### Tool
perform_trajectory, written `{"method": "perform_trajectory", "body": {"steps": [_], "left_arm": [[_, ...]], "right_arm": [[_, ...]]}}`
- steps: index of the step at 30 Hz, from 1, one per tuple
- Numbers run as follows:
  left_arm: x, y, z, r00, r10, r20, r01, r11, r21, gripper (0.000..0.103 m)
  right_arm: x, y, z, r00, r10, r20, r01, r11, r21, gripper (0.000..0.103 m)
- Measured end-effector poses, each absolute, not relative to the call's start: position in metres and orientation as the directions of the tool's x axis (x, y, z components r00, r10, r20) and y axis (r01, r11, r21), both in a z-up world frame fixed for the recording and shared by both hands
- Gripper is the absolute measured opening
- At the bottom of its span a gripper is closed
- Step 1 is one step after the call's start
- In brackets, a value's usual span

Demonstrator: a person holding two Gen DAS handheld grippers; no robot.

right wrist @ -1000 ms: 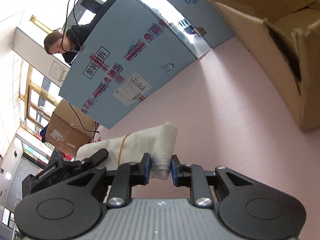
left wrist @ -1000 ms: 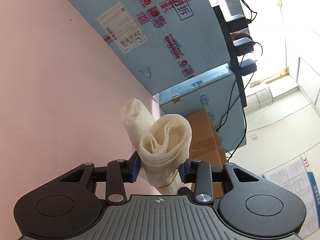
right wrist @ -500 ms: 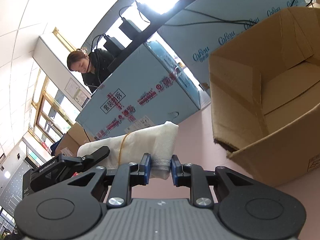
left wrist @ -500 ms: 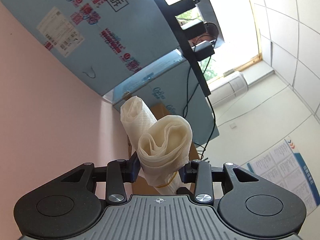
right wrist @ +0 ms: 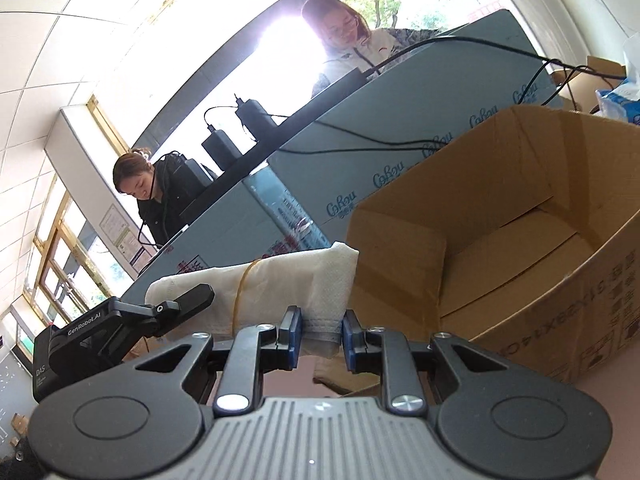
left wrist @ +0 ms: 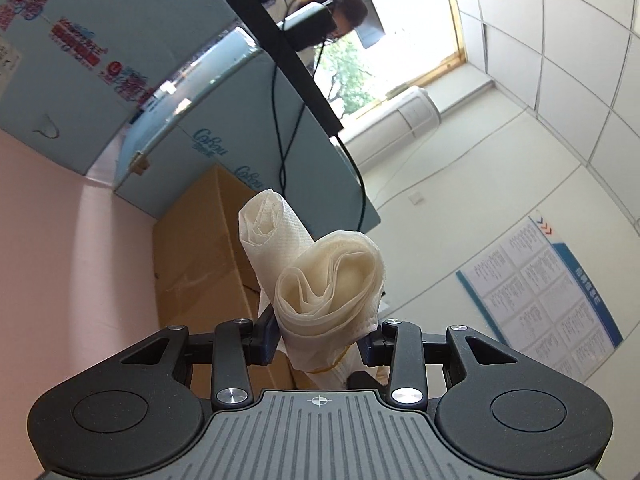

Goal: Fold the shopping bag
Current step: 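Lift the banded bag with the left gripper and carry it over the brown box, then lower the bag into the brown box and open the left gripper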

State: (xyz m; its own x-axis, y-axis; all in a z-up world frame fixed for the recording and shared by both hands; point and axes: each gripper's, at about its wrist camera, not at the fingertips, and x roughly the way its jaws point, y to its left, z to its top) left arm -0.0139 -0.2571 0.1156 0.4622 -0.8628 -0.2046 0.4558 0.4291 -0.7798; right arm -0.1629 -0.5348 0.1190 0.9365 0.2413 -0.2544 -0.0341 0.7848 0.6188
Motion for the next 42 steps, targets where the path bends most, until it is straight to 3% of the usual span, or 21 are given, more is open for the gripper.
{"method": "perform_trajectory", "body": {"steps": [9,25,30,36,42], "left_arm": [[0.022,-0.330,0.114,0.375,-0.888,-0.266,0.537,0.442,-0.719,0.036],[0.054,-0.408,0.099,0.326,-0.772,-0.546,0.578,0.620,-0.531,0.037],[0.053,-0.416,0.096,0.340,-0.722,-0.603,0.601,0.660,-0.451,0.038],[0.047,-0.417,0.099,0.349,-0.695,-0.628,0.624,0.672,-0.398,0.047],[0.051,-0.419,0.102,0.365,-0.678,-0.637,0.639,0.681,-0.358,0.051]], "right_arm": [[-0.154,-0.582,0.120,0.942,0.108,-0.316,0.105,0.802,0.588,0.023],[-0.103,-0.619,0.114,0.841,-0.011,-0.541,0.284,0.860,0.424,0.024],[-0.088,-0.607,0.116,0.795,-0.053,-0.604,0.279,0.916,0.287,0.025],[-0.082,-0.596,0.115,0.769,-0.083,-0.633,0.265,0.944,0.198,0.030],[-0.086,-0.590,0.120,0.769,-0.114,-0.629,0.269,0.950,0.156,0.047]]}}
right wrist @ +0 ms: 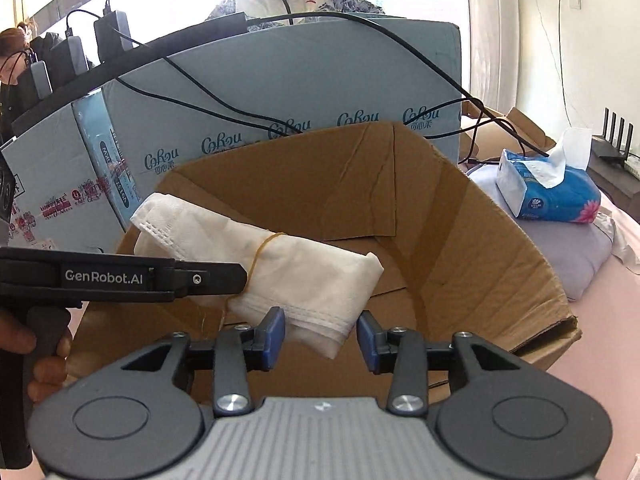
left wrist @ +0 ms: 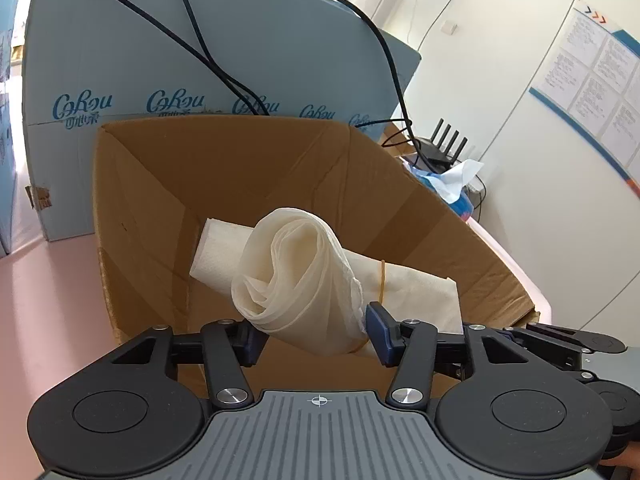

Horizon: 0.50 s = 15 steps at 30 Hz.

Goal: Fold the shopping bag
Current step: 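Lower the bag into the brown box and open the left gripper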

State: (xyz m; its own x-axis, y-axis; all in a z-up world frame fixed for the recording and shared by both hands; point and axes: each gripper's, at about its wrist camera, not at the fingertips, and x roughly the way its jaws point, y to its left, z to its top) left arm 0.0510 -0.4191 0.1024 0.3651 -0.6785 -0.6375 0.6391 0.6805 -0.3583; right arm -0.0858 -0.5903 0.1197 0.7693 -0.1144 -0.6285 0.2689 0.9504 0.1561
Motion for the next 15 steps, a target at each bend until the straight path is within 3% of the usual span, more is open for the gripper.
{"method": "perform_trajectory", "body": {"steps": [3,6,15], "left_arm": [[0.053,-0.427,0.103,0.363,-0.676,-0.641,0.652,0.676,-0.344,0.051],[0.053,-0.426,0.104,0.360,-0.682,-0.636,0.656,0.670,-0.347,0.055],[0.043,-0.431,0.111,0.379,-0.695,-0.611,0.678,0.658,-0.327,0.082]], "right_arm": [[-0.088,-0.590,0.122,0.770,-0.127,-0.625,0.277,0.949,0.149,0.057],[-0.091,-0.590,0.124,0.773,-0.133,-0.620,0.281,0.948,0.147,0.058],[-0.100,-0.587,0.125,0.794,-0.123,-0.595,0.290,0.937,0.193,0.065]]}}
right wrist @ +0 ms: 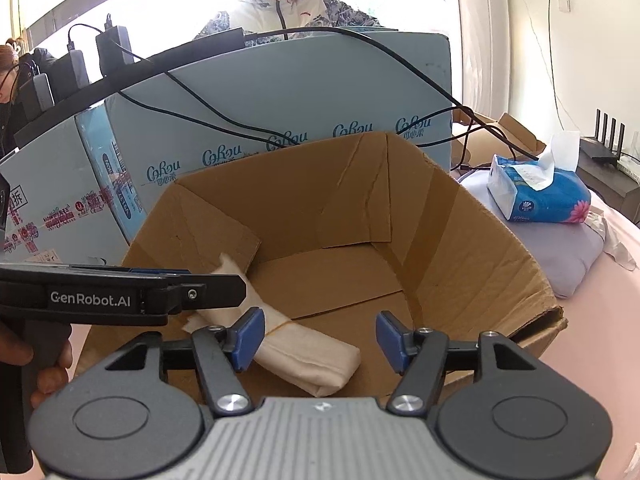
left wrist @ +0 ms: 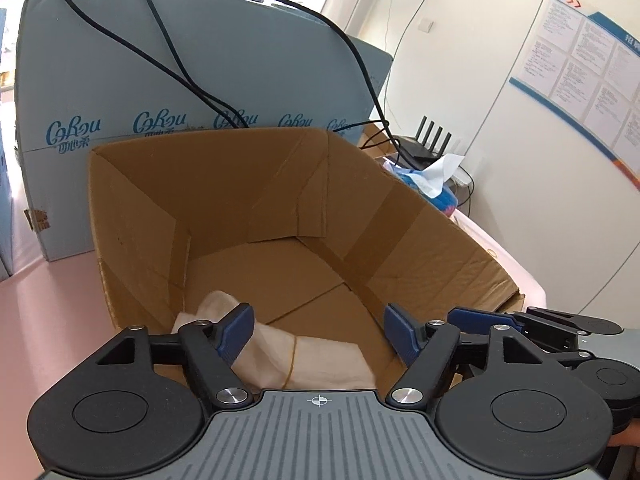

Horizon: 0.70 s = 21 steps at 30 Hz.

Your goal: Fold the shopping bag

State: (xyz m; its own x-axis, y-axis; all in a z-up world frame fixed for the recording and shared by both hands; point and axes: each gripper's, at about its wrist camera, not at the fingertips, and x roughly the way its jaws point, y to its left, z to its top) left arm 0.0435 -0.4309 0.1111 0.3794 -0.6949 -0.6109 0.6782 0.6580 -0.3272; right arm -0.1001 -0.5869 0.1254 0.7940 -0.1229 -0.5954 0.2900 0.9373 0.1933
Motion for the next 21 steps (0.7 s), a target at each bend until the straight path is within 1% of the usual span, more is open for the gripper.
{"method": "perform_trajectory", "body": {"steps": [1,4,6,8,10,13,15,16,21], "left_arm": [[0.042,-0.428,0.112,0.387,-0.693,-0.609,0.673,0.664,-0.327,0.085],[0.040,-0.420,0.114,0.406,-0.688,-0.601,0.652,0.679,-0.338,0.085],[0.039,-0.409,0.114,0.421,-0.693,-0.585,0.627,0.689,-0.365,0.087],[0.037,-0.398,0.113,0.437,-0.706,-0.557,0.606,0.689,-0.398,0.092],[0.031,-0.386,0.114,0.458,-0.722,-0.519,0.600,0.682,-0.419,0.094],[0.015,-0.367,0.120,0.504,-0.739,-0.447,0.610,0.671,-0.421,0.102],[0.007,-0.352,0.125,0.533,-0.745,-0.401,0.607,0.667,-0.432,0.103],[0.004,-0.345,0.127,0.544,-0.744,-0.388,0.599,0.669,-0.441,0.103],[-0.007,-0.310,0.131,0.586,-0.729,-0.354,0.546,0.678,-0.491,0.103]], "right_arm": [[-0.102,-0.586,0.125,0.798,-0.122,-0.589,0.293,0.934,0.204,0.066],[-0.106,-0.584,0.125,0.812,-0.122,-0.571,0.300,0.926,0.229,0.069],[-0.109,-0.582,0.126,0.822,-0.118,-0.557,0.299,0.922,0.245,0.070],[-0.113,-0.578,0.127,0.839,-0.113,-0.533,0.294,0.918,0.268,0.073],[-0.116,-0.574,0.128,0.852,-0.112,-0.511,0.291,0.913,0.286,0.079],[-0.117,-0.563,0.131,0.868,-0.083,-0.489,0.261,0.915,0.308,0.088],[-0.115,-0.555,0.135,0.871,-0.057,-0.488,0.232,0.924,0.305,0.091],[-0.115,-0.551,0.136,0.873,-0.049,-0.484,0.220,0.927,0.303,0.095],[-0.109,-0.524,0.152,0.889,0.000,-0.459,0.148,0.946,0.288,0.102]]}}
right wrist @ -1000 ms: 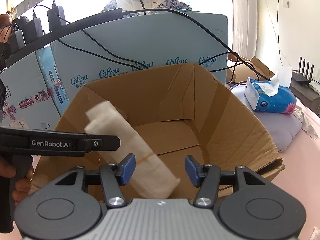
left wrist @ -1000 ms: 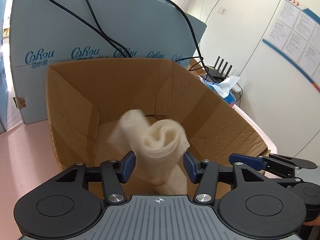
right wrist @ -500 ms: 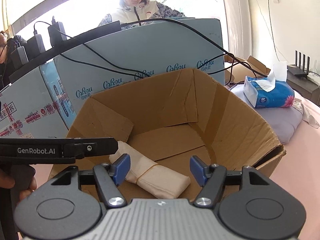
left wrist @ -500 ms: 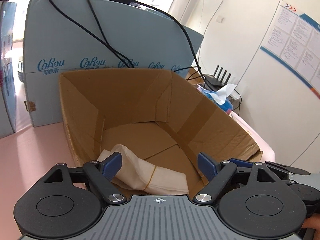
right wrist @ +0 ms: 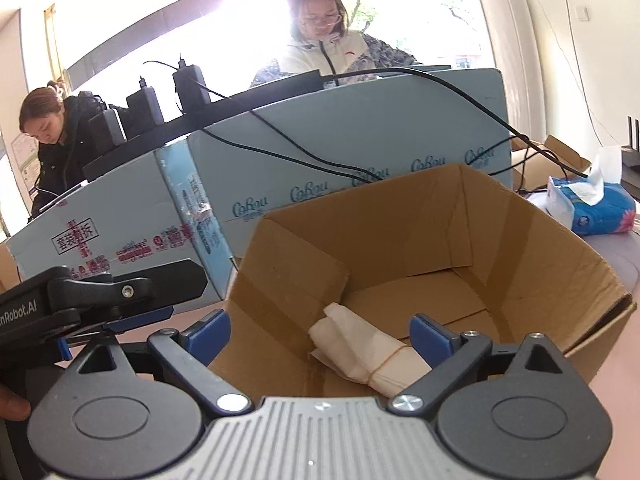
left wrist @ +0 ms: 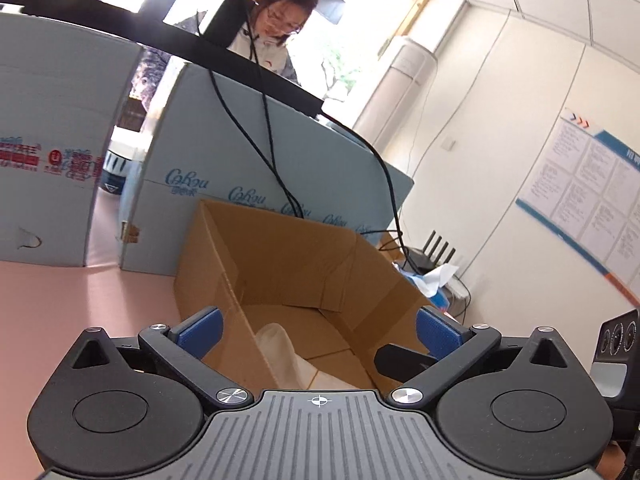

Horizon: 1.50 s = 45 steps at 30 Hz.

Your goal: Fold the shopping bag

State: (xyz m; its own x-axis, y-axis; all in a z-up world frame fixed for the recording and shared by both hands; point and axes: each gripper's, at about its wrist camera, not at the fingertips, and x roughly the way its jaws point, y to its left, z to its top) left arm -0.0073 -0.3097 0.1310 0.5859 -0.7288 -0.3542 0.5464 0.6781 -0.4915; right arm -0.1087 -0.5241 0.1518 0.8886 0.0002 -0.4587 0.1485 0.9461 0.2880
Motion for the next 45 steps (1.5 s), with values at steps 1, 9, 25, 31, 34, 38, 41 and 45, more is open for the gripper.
{"method": "perform_trajectory", "body": {"steps": [1,9,25,31,34,38,41,45], "left_arm": [[-0.010,-0.301,0.131,0.592,-0.726,-0.350,0.533,0.678,-0.506,0.103],[-0.041,-0.224,0.133,0.690,-0.660,-0.297,0.457,0.715,-0.529,0.103],[-0.071,-0.102,0.138,0.831,-0.469,-0.298,0.315,0.839,-0.443,0.103],[-0.070,-0.064,0.130,0.849,-0.417,-0.326,0.263,0.867,-0.423,0.103],[-0.068,-0.048,0.124,0.862,-0.367,-0.350,0.221,0.894,-0.391,0.103],[-0.064,-0.031,0.117,0.874,-0.308,-0.377,0.182,0.925,-0.335,0.103],[-0.058,-0.023,0.110,0.878,-0.274,-0.393,0.163,0.942,-0.293,0.103],[-0.047,-0.014,0.094,0.866,-0.177,-0.468,0.088,0.975,-0.205,0.103]], "right_arm": [[-0.107,-0.517,0.155,0.886,0.007,-0.463,0.135,0.952,0.274,0.102],[-0.099,-0.459,0.172,0.887,0.102,-0.450,-0.024,0.984,0.176,0.103],[-0.073,-0.320,0.163,0.837,0.240,-0.491,-0.213,0.971,0.112,0.103],[-0.066,-0.283,0.145,0.819,0.288,-0.496,-0.230,0.957,0.176,0.103],[-0.060,-0.268,0.131,0.815,0.260,-0.518,-0.194,0.964,0.179,0.103],[-0.054,-0.262,0.115,0.808,0.254,-0.532,-0.150,0.961,0.232,0.103],[-0.048,-0.256,0.103,0.805,0.213,-0.553,-0.106,0.970,0.220,0.103],[-0.039,-0.248,0.088,0.816,0.150,-0.557,-0.062,0.983,0.175,0.103]]}}
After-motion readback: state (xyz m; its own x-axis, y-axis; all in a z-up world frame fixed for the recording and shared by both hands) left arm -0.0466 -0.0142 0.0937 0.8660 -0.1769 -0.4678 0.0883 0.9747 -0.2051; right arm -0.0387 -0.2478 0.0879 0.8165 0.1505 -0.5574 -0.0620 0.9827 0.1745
